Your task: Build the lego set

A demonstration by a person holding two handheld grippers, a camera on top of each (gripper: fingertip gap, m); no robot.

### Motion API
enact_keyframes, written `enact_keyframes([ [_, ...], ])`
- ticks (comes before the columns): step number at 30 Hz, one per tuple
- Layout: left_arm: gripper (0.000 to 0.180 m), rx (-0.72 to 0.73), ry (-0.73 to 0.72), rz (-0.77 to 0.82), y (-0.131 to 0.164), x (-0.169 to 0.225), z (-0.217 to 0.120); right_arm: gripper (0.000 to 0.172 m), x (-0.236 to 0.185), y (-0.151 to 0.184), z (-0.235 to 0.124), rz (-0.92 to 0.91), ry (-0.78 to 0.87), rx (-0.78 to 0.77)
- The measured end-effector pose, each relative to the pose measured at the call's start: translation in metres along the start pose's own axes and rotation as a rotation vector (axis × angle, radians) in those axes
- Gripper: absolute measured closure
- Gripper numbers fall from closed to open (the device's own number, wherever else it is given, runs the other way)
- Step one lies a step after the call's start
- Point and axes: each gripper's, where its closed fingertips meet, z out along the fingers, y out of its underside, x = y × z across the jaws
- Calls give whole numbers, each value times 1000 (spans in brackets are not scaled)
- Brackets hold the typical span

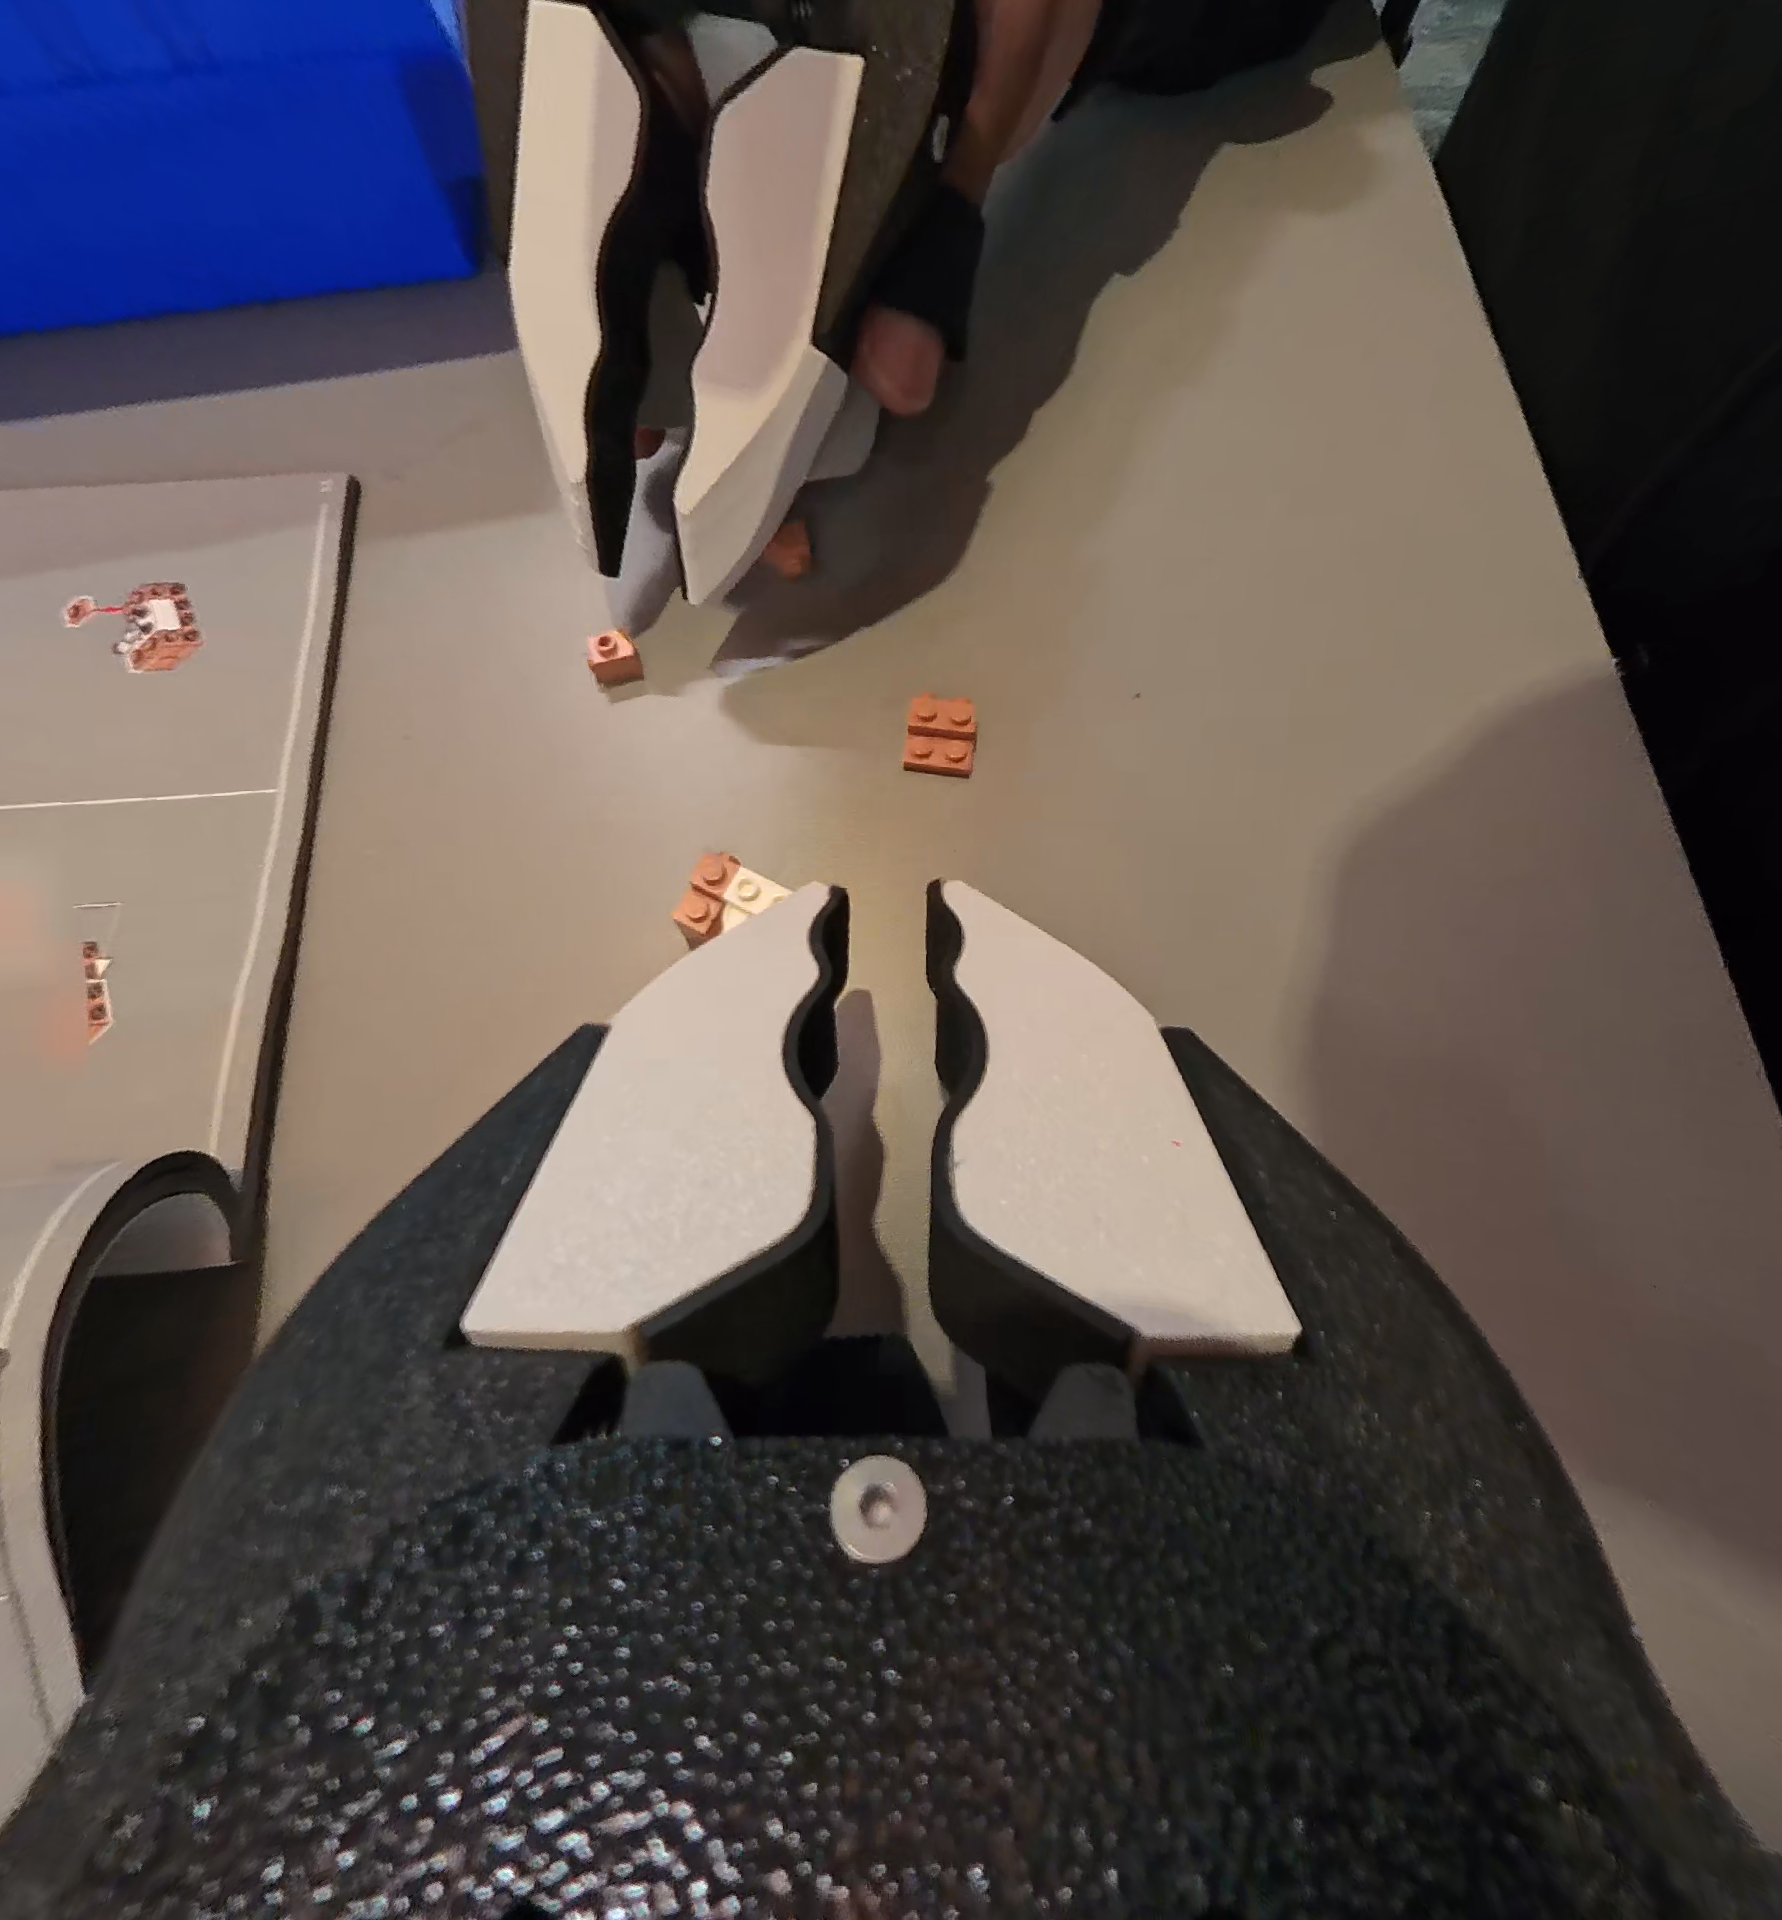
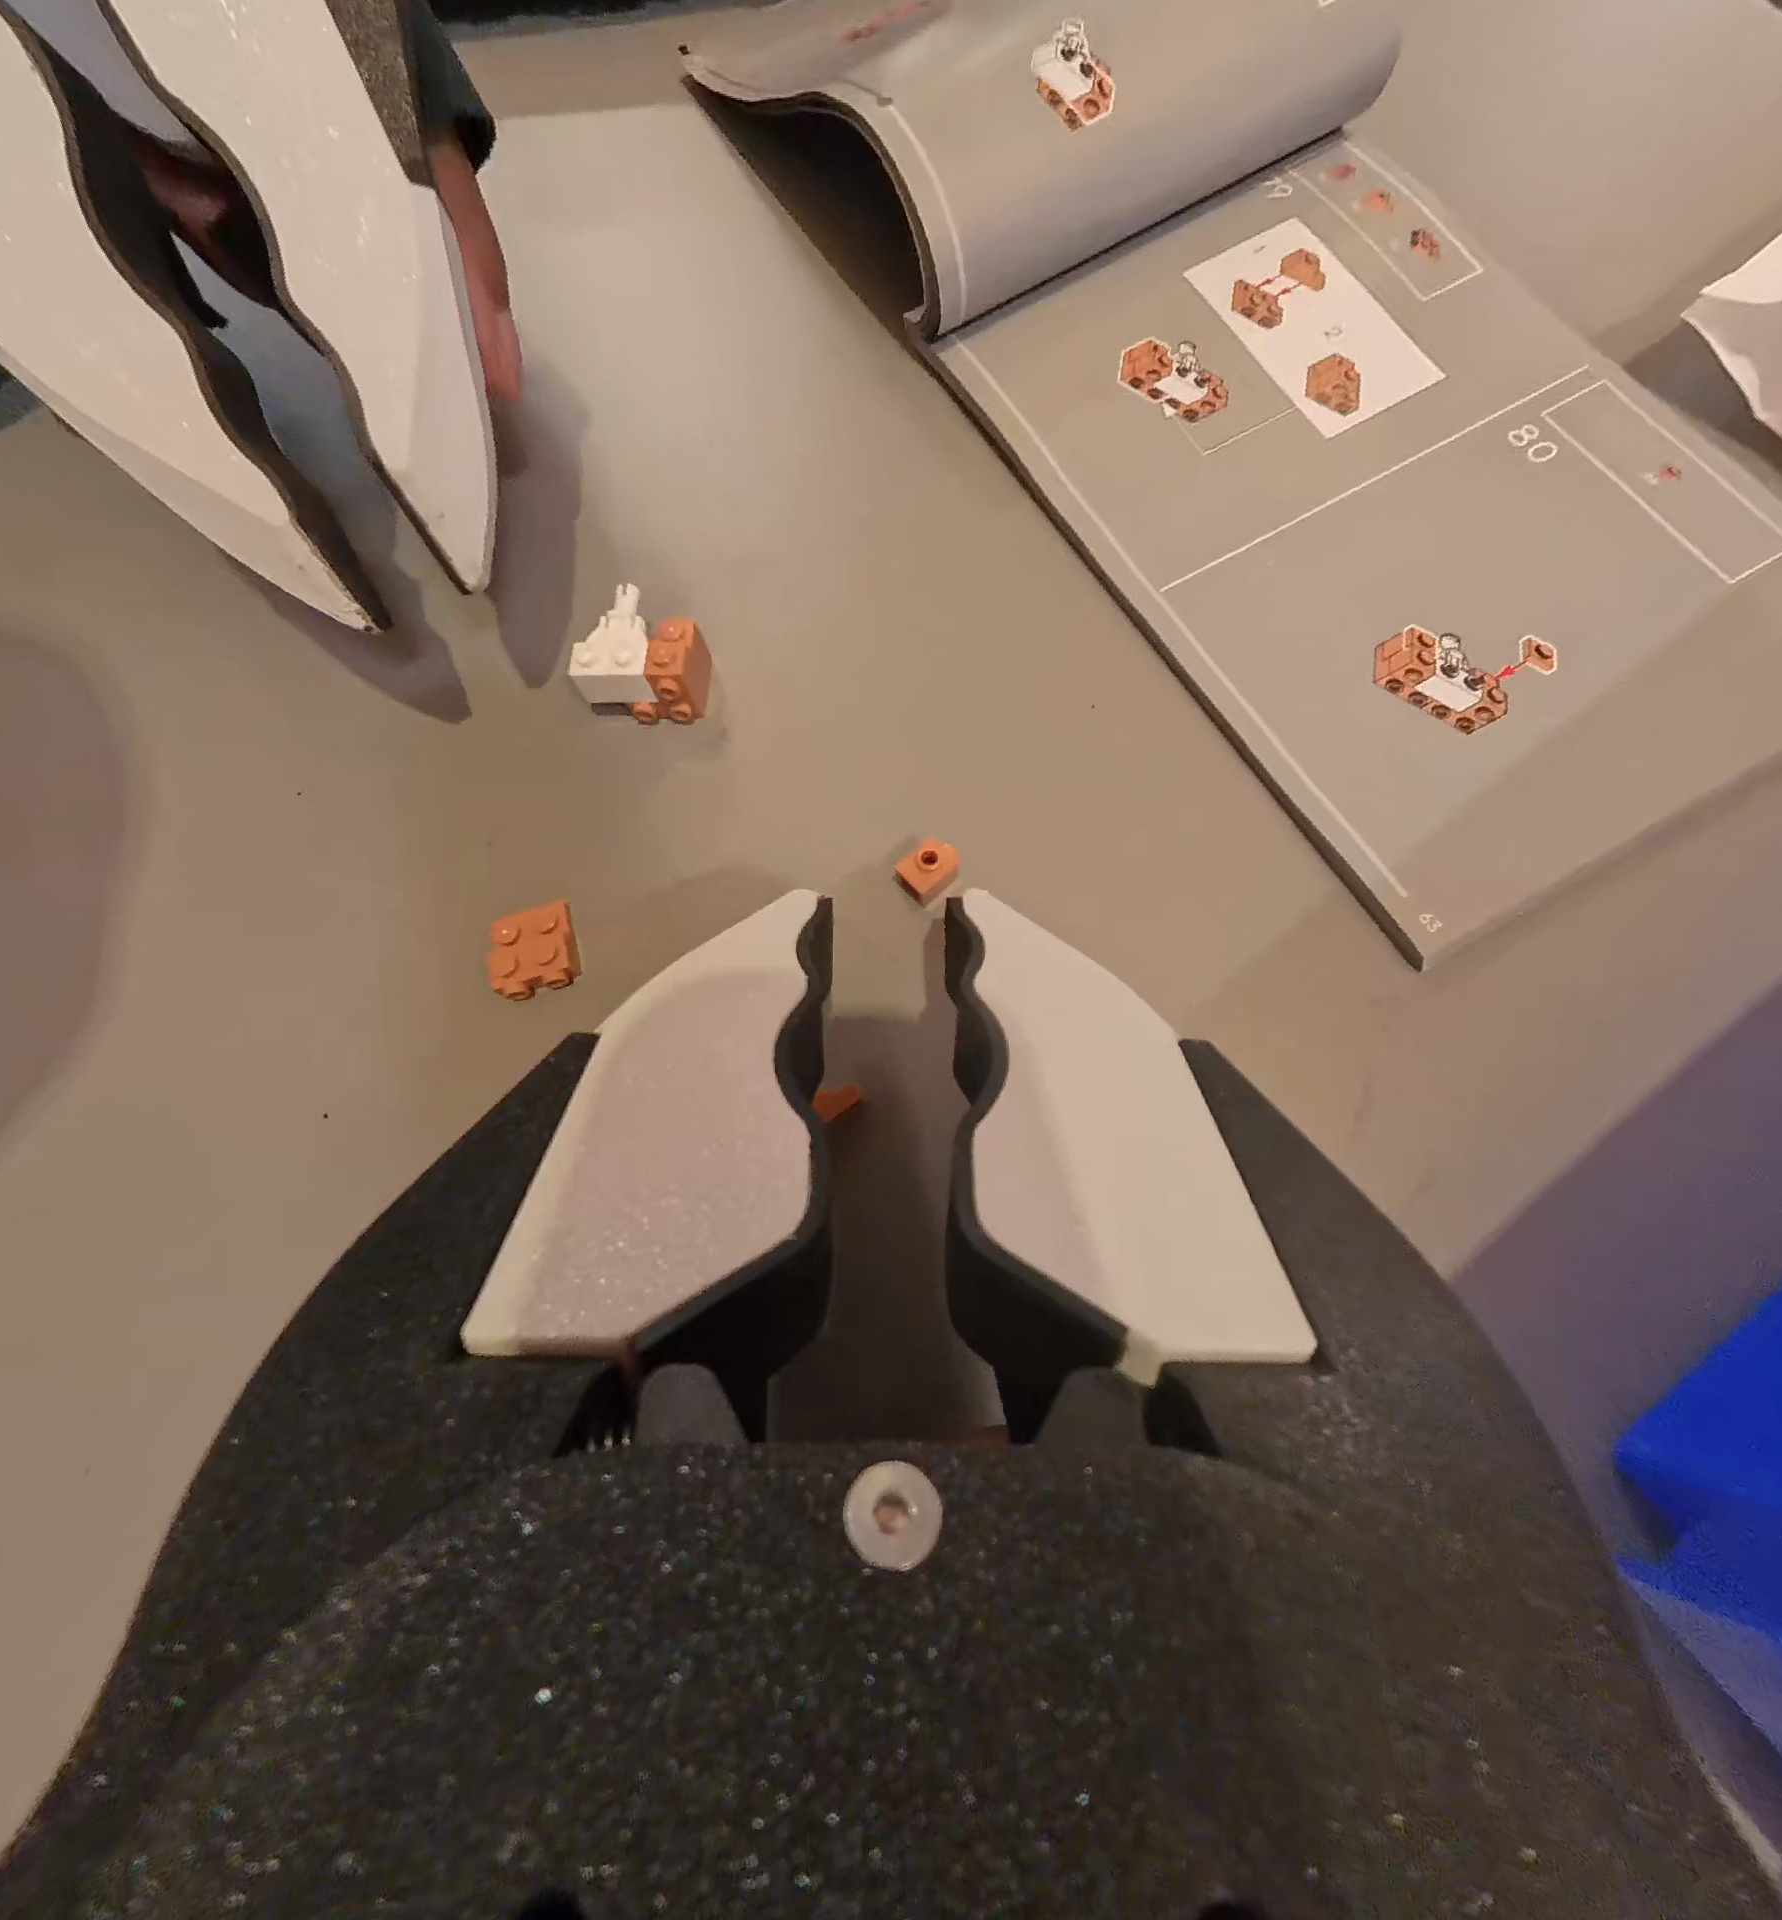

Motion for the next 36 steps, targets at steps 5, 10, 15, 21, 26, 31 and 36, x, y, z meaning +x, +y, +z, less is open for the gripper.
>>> enact_keyframes([
  [5, 167, 4, -31, -16, 0, -7, 1, 150, 1, -1, 4, -10, 0, -8],
  [10, 167, 32, -57, -18, -5, -10, 0, 149, 4, -3, 9, -36, -3, -25],
  [15, 167, 41, -73, -14, -7, -12, -2, 149, 3, 2, 15, -68, -8, -81],
  [21, 167, 49, -90, -3, -10, -13, -3, 150, 11, -4, -1, -44, -19, -53],
  [26, 167, 53, -92, -2, -11, -13, -3, 151, 0, 6, -25, -74, -104, -79],
  [31, 167, 42, -84, -5, -8, -13, -2, 150, -5, 16, -20, -108, -96, -94],
  [36, 167, 36, -90, -7, -6, -14, -1, 150, -2, 20, -15, -105, -85, -90],
])
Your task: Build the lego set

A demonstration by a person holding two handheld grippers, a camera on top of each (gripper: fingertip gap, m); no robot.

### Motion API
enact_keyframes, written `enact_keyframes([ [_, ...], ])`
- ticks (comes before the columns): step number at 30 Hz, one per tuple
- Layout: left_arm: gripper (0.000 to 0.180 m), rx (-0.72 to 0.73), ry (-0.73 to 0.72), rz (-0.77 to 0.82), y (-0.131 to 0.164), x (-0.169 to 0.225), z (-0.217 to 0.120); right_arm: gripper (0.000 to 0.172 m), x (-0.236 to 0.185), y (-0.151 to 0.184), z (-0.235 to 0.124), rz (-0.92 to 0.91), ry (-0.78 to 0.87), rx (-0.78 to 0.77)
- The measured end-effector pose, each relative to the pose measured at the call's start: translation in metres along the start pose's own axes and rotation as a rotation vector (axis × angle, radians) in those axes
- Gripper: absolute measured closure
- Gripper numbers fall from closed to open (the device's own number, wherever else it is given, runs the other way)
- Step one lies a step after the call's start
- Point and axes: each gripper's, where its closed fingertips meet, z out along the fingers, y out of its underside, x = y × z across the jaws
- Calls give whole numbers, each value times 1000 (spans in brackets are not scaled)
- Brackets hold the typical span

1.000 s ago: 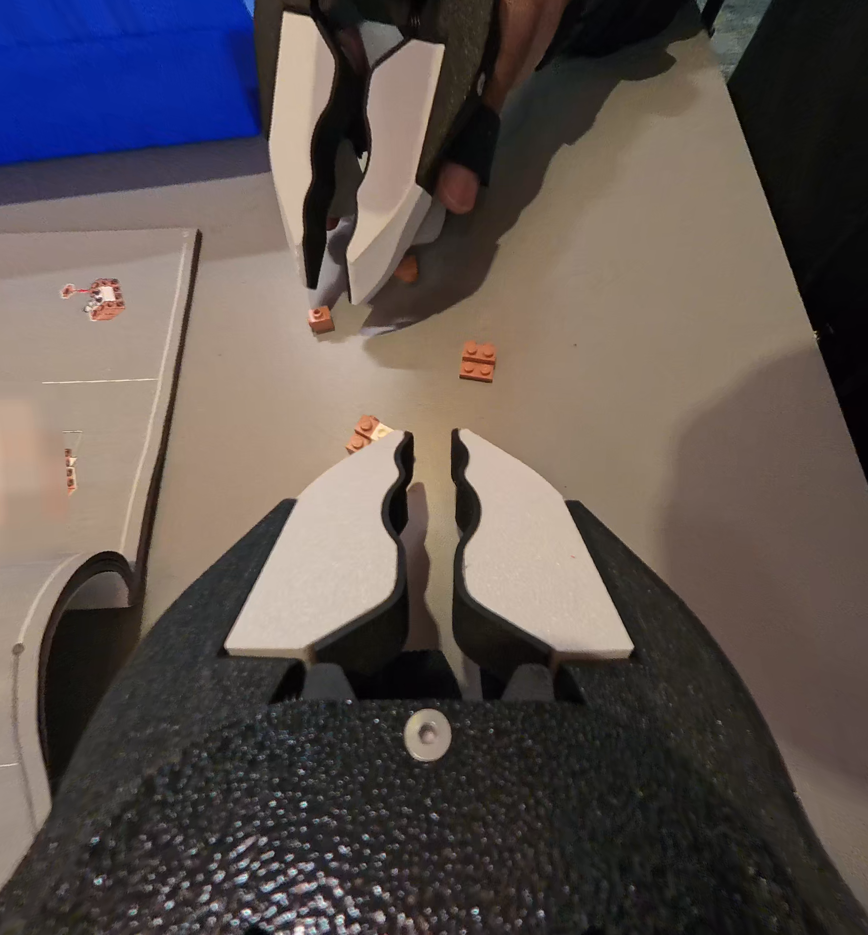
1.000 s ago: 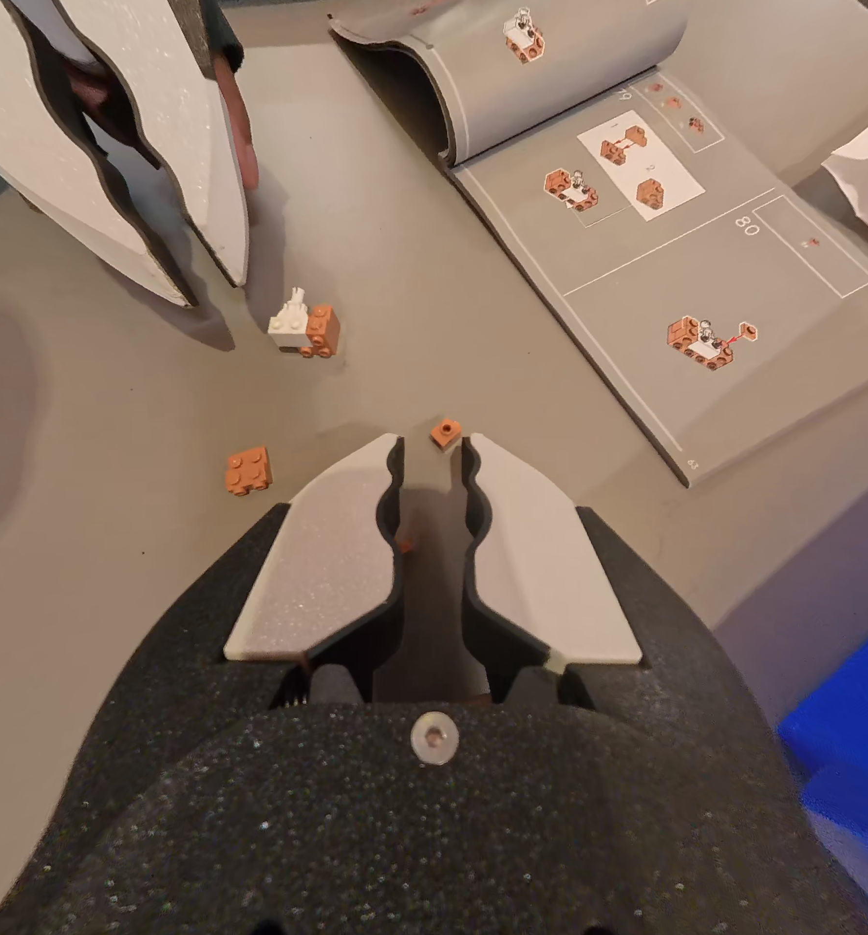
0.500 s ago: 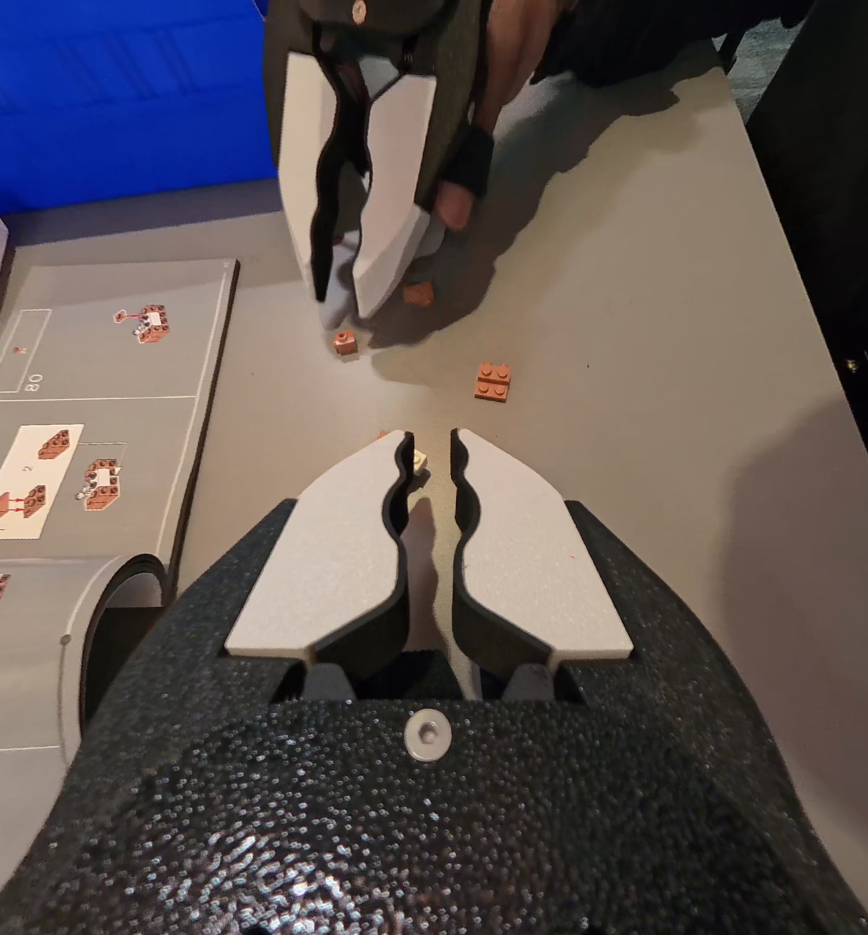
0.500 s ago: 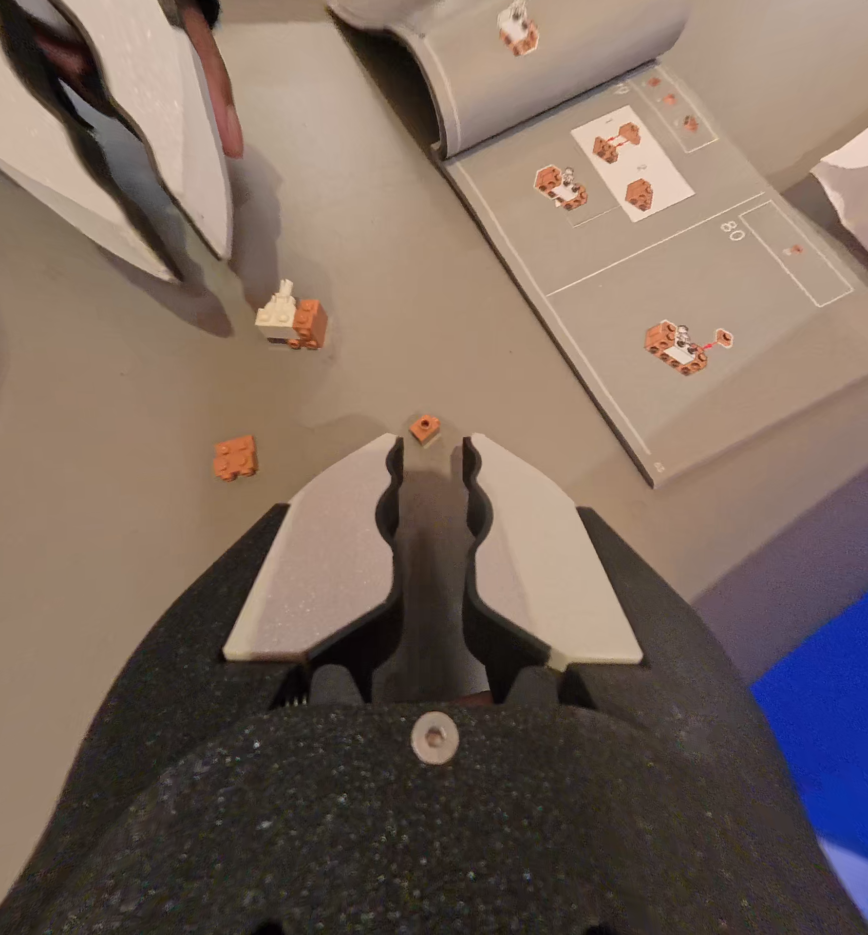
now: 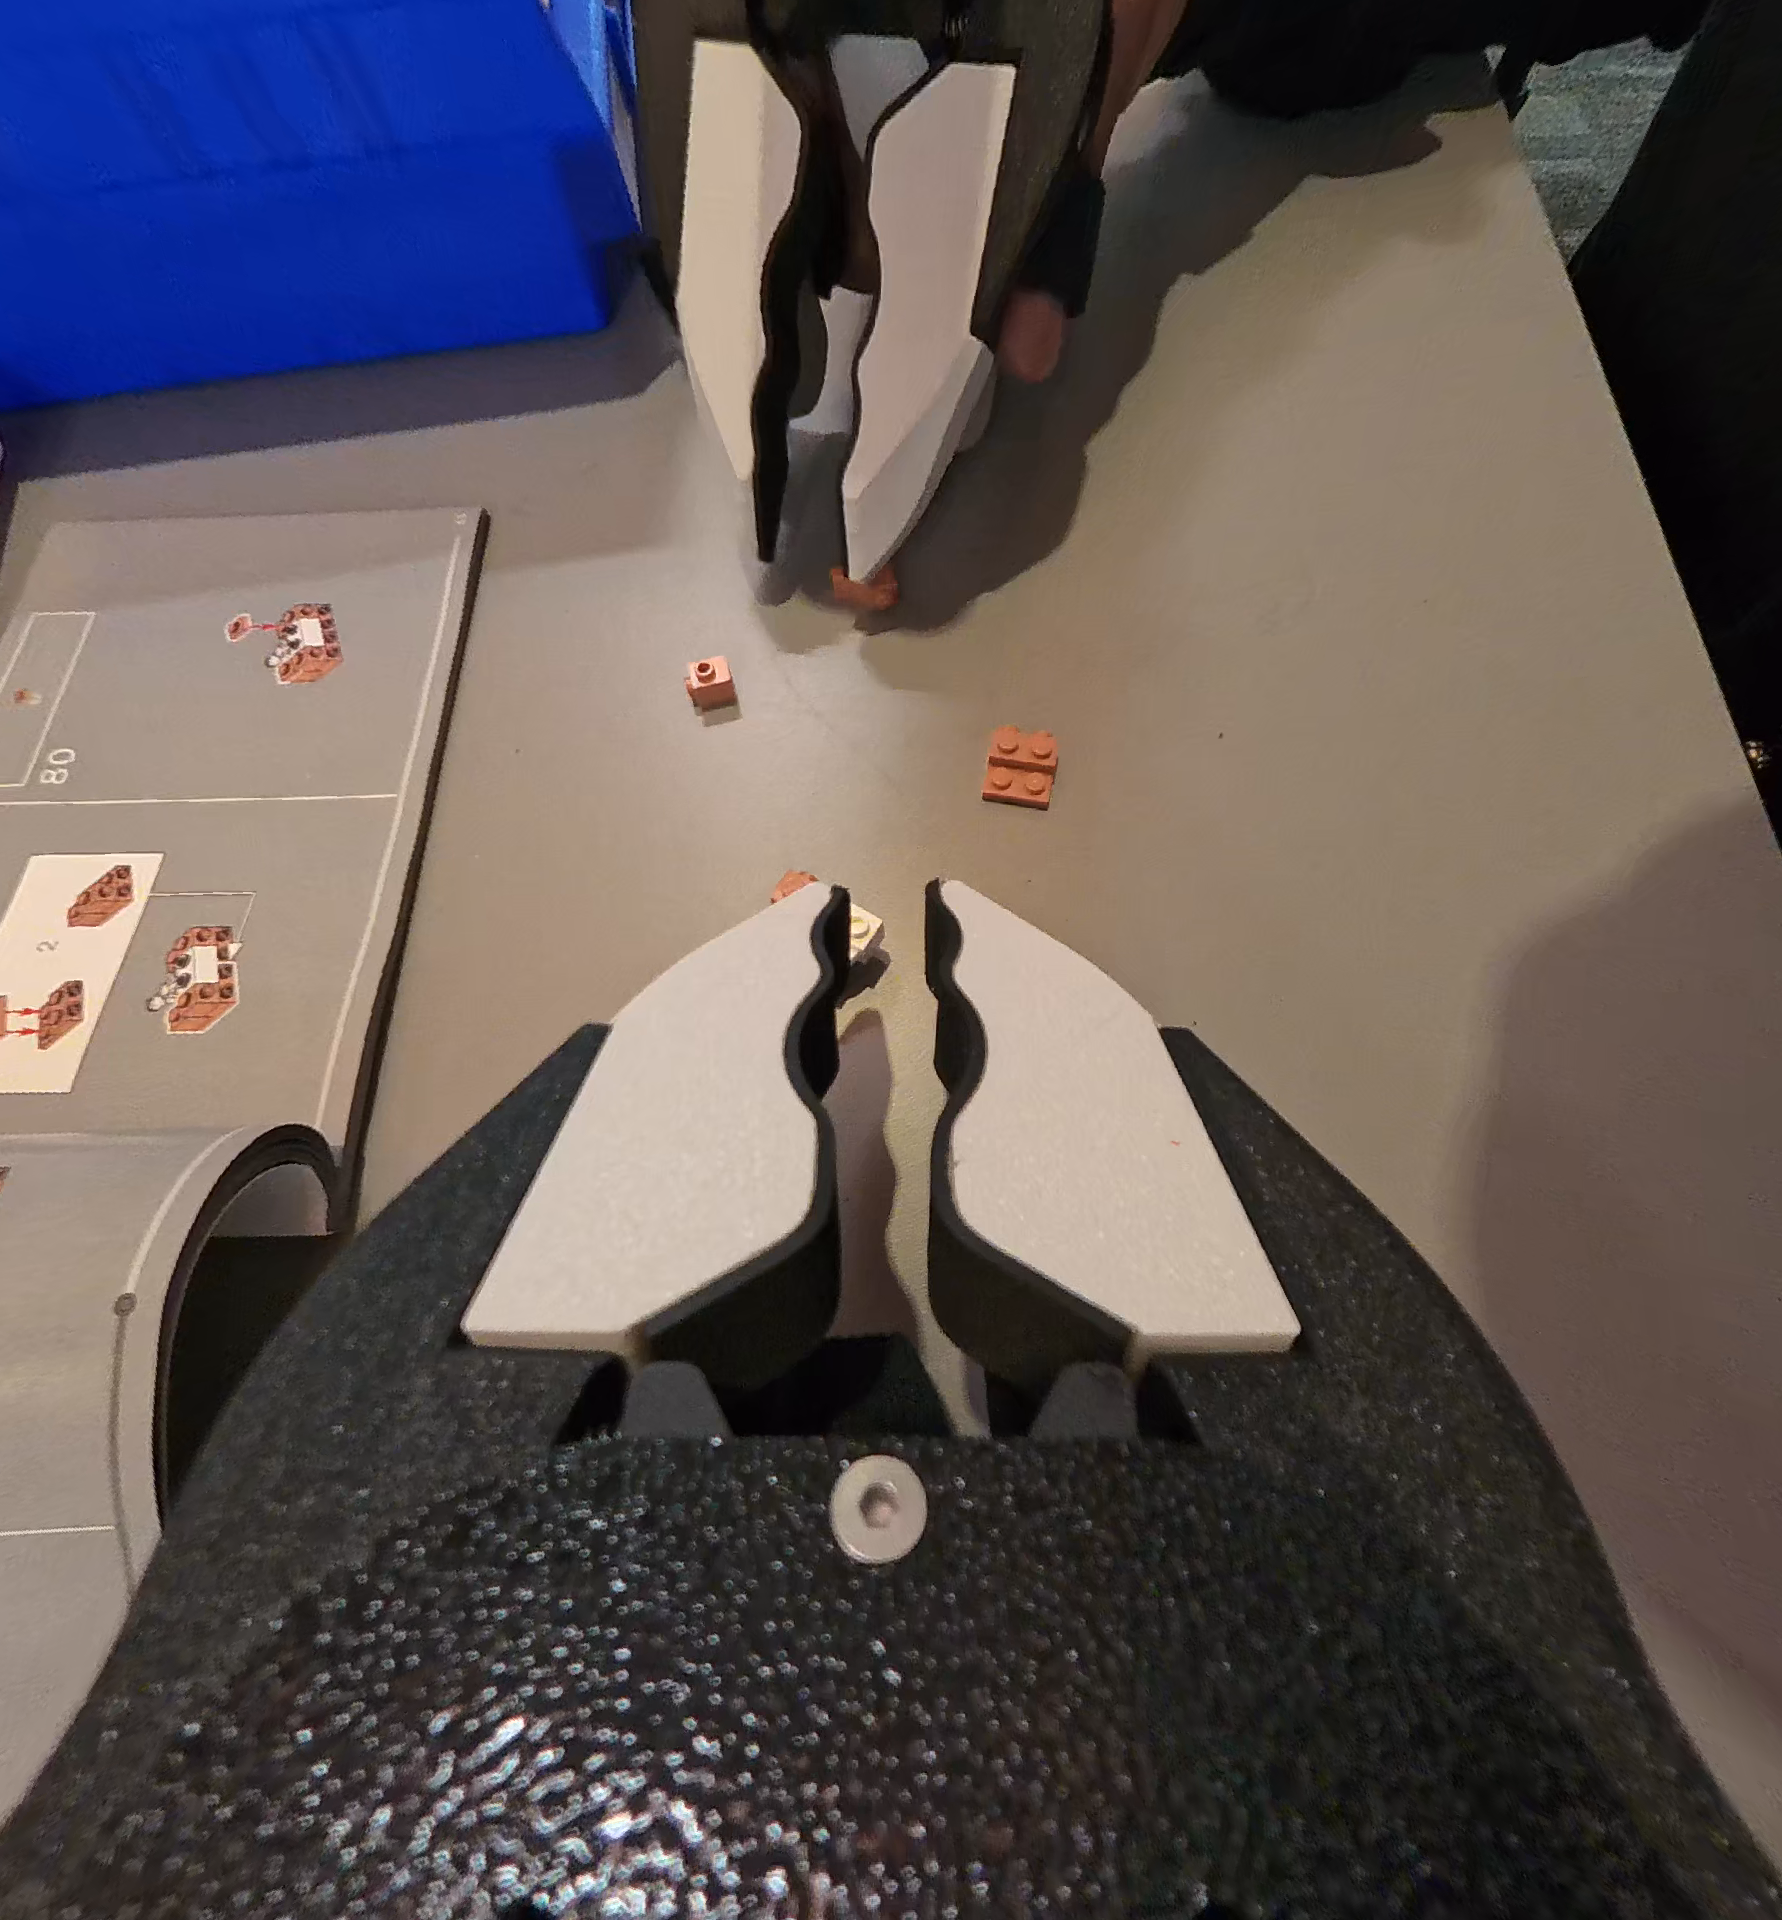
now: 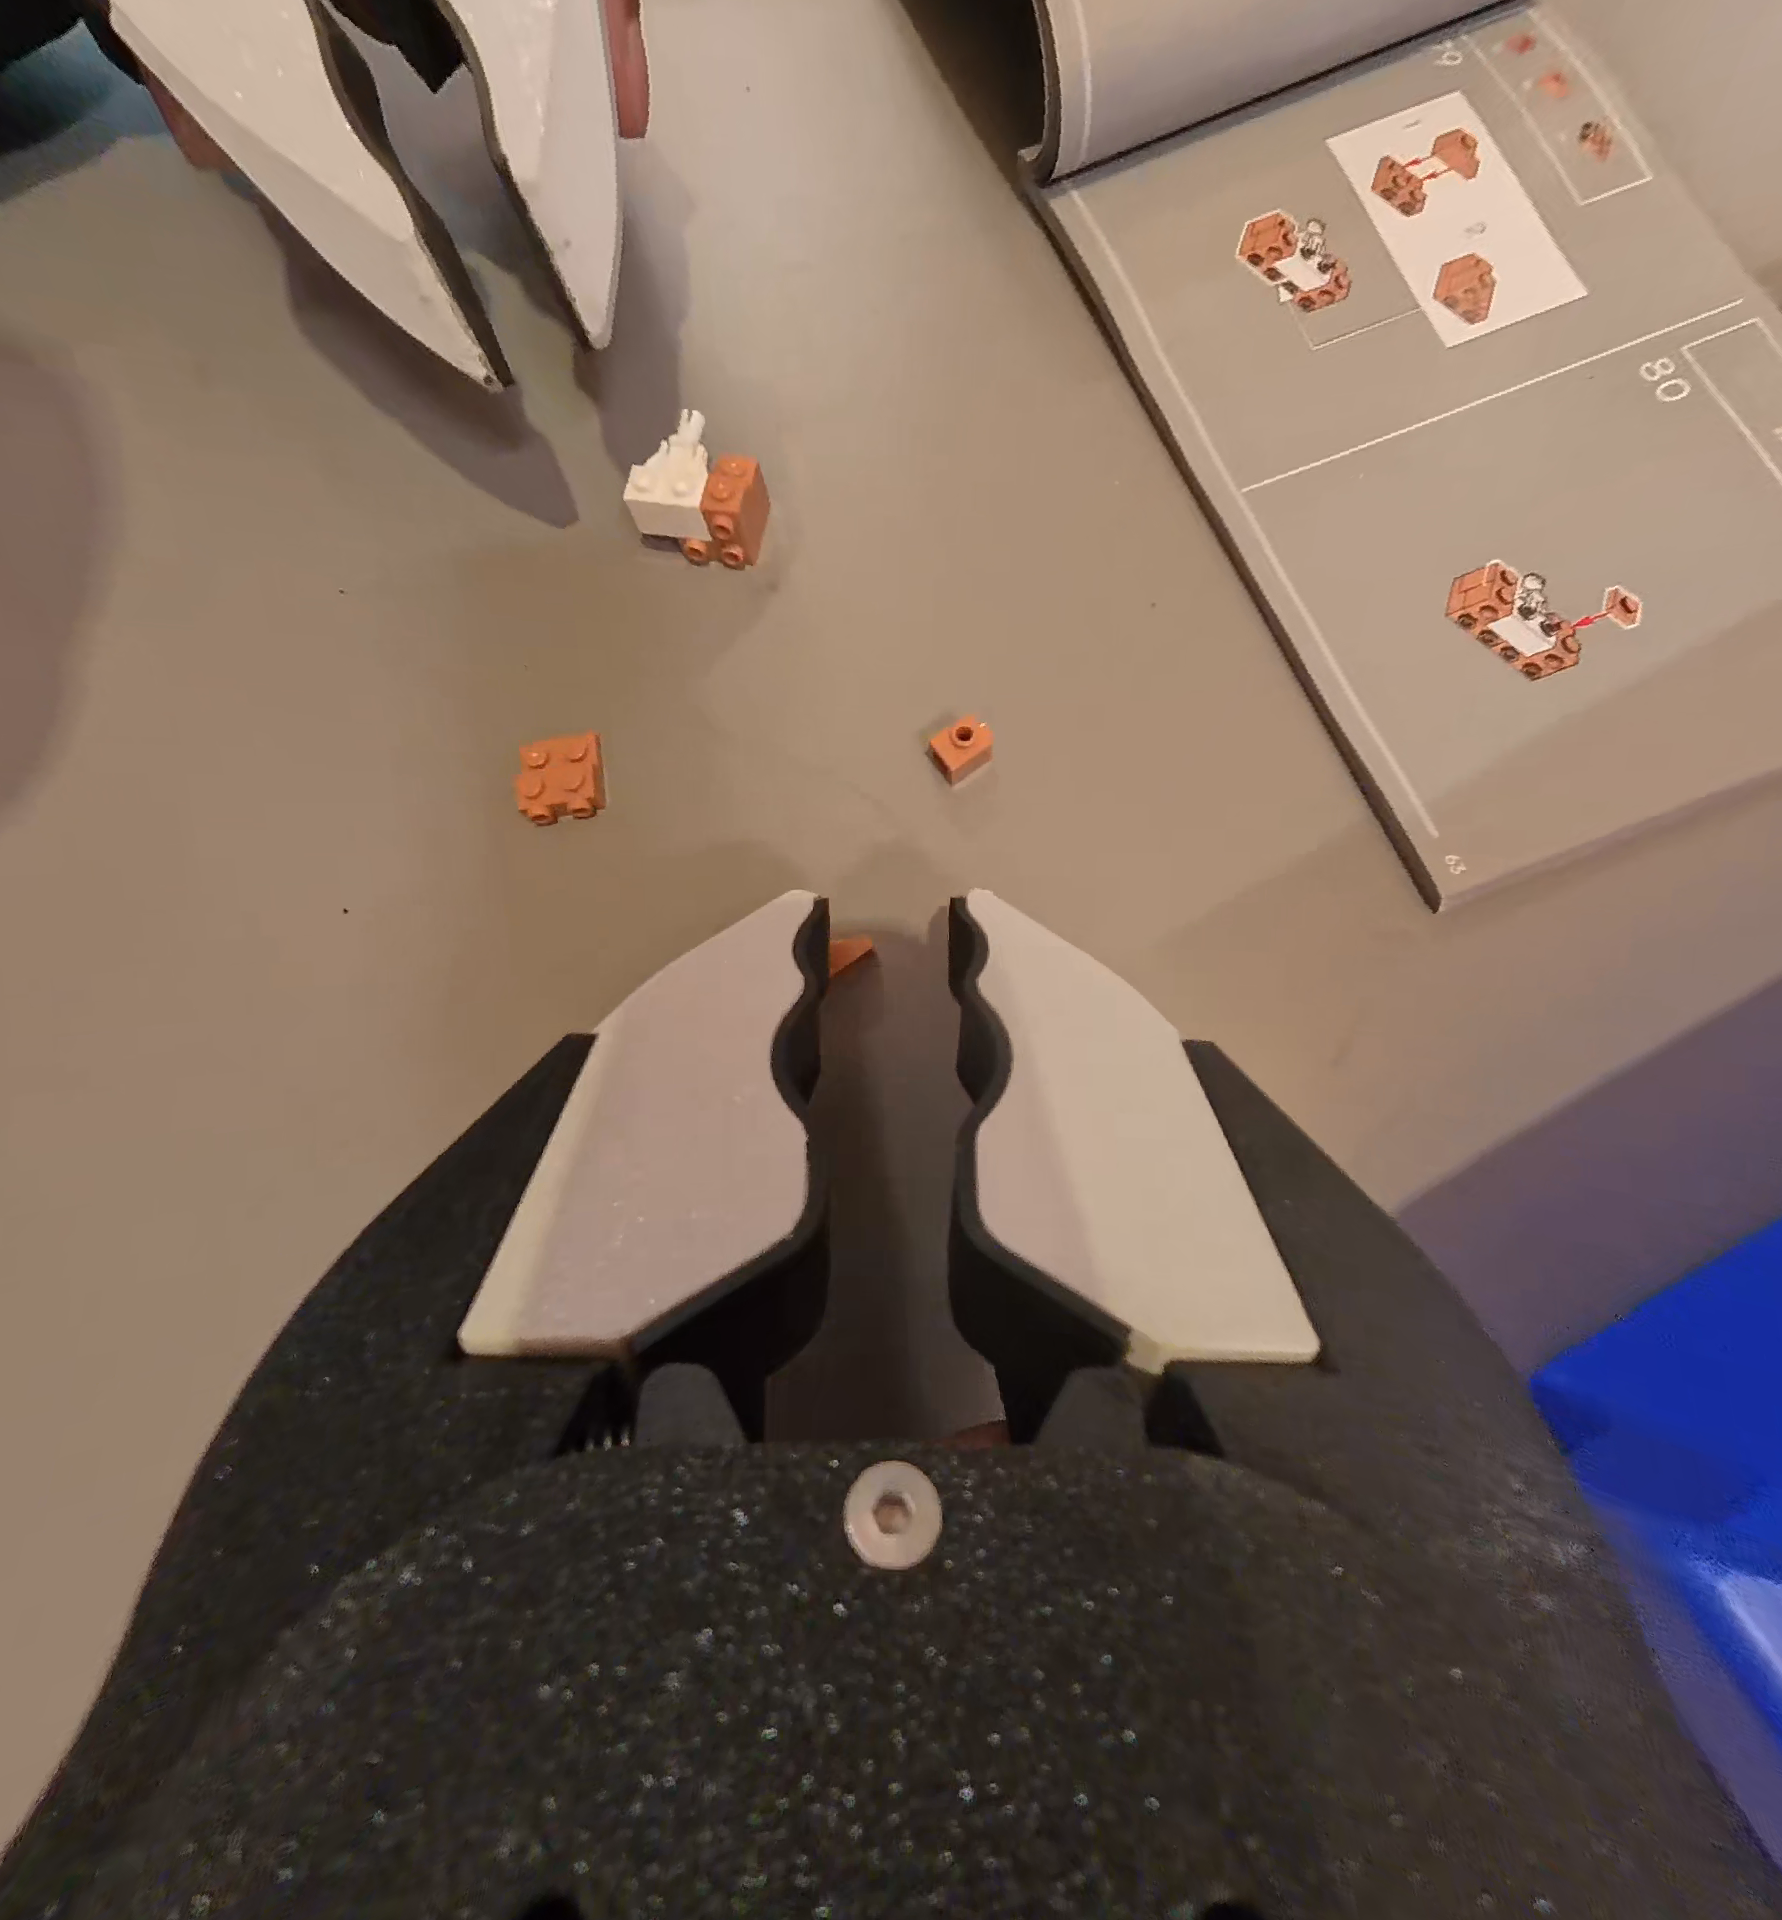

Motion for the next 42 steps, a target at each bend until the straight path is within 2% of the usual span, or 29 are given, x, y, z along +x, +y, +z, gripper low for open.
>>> enact_keyframes([
  [9, 167, -1, 9, -6, 2, 1, 1, 145, -8, 4, -7, -82, -55, -23],
  [21, 167, -3, 15, -4, 2, 2, 2, 140, -6, 2, -4, -153, -18, 8],
  [27, 167, -8, 21, -1, 2, 4, 4, 146, 9, -17, 1, -132, 96, 106],
  [32, 167, -14, 33, 8, 1, 8, 7, 150, 19, -20, 9, -87, 146, 99],
  [42, 167, -14, 70, 42, -4, 21, 14, 151, 14, -25, 6, -39, 121, 136],
])
